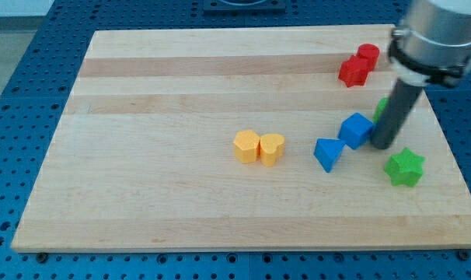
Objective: Push green circle diagonally to the blue cube
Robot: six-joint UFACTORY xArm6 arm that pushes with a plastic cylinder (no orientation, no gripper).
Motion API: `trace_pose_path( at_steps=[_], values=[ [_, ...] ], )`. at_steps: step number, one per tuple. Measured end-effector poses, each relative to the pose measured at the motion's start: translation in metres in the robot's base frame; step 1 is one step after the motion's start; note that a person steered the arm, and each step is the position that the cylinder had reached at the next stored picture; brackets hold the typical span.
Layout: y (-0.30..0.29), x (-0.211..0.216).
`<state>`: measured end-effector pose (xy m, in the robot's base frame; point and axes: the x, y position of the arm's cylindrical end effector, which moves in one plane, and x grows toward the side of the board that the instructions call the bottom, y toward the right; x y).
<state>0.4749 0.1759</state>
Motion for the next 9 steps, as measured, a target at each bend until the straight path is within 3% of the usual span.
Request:
trace_pose_path(
  at_steps=[1, 2, 3, 4, 5, 7, 8, 9],
  values=[
    [-0.05, 0.0],
    [-0.045, 0.0],
    [0.016, -0.004],
    [0.03, -0.004],
    [0.027, -0.007],
    [0.008, -0.063],
    [0.008, -0.069],
    [0.008, -0.032]
  ],
)
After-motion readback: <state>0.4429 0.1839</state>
